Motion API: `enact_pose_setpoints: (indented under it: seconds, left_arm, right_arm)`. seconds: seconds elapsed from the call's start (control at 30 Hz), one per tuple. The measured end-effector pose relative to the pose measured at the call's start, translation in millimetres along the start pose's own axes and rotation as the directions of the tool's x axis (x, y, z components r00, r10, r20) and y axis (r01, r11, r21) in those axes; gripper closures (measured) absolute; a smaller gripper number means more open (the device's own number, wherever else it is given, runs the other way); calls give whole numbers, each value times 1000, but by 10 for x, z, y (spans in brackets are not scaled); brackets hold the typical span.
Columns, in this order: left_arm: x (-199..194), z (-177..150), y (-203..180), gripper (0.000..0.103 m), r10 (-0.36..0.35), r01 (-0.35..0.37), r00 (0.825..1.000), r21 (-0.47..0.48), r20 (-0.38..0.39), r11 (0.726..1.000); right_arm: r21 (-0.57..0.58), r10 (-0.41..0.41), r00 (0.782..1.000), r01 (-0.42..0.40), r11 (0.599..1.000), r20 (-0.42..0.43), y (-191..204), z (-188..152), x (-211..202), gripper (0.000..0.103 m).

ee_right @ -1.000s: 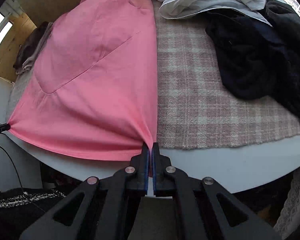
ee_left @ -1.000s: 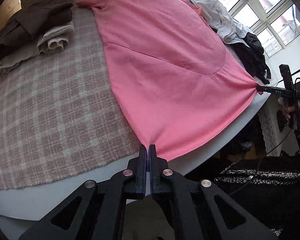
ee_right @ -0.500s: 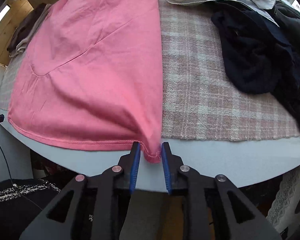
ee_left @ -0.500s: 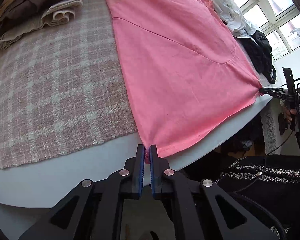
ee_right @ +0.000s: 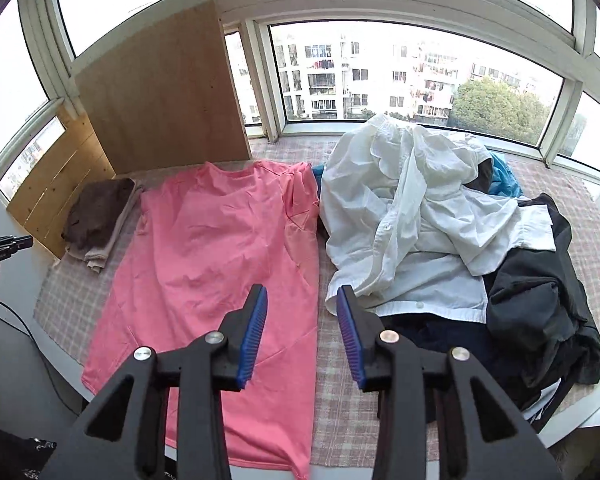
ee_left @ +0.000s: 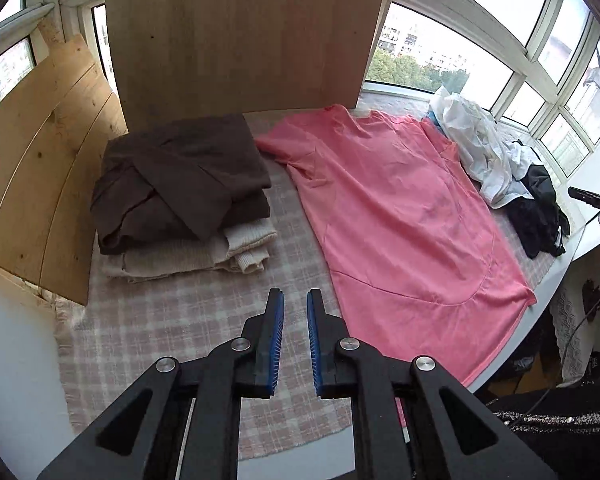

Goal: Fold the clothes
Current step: 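Move both tools to the pink shirt collar beside the wooden board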

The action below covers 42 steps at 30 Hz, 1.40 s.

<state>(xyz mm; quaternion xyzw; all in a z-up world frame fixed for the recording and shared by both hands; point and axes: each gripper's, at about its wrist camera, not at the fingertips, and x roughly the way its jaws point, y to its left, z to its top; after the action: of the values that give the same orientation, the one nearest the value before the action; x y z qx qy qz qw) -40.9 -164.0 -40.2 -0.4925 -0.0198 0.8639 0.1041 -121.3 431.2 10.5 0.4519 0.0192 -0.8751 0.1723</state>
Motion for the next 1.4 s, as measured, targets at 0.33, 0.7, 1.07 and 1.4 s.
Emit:
enact_pose_setpoints:
  seconds: [0.33,0.7,1.07,1.4]
  left_arm:
    - [711,1263,-77,82,11,-14,999,68,40,998]
    - [2143,1938,-217,65,53,-34,990,142,-134,989]
    - [3578,2376,-163,64,116,-60,962,226,-246,972]
    - [3700,2339,-235,96,83,-10,960,262,-269,965]
  right_arm:
    - [-104,29,999,-32,994,-28,231,1020,1201,54]
    - [-206,19,983,-57,977,-182,100,1504,3008,54]
    - [-284,14,963,-93,954,-269,-76,1713,3884,54]
    - [-342,34,937,-160,926,-347,-52,1594,3843,94]
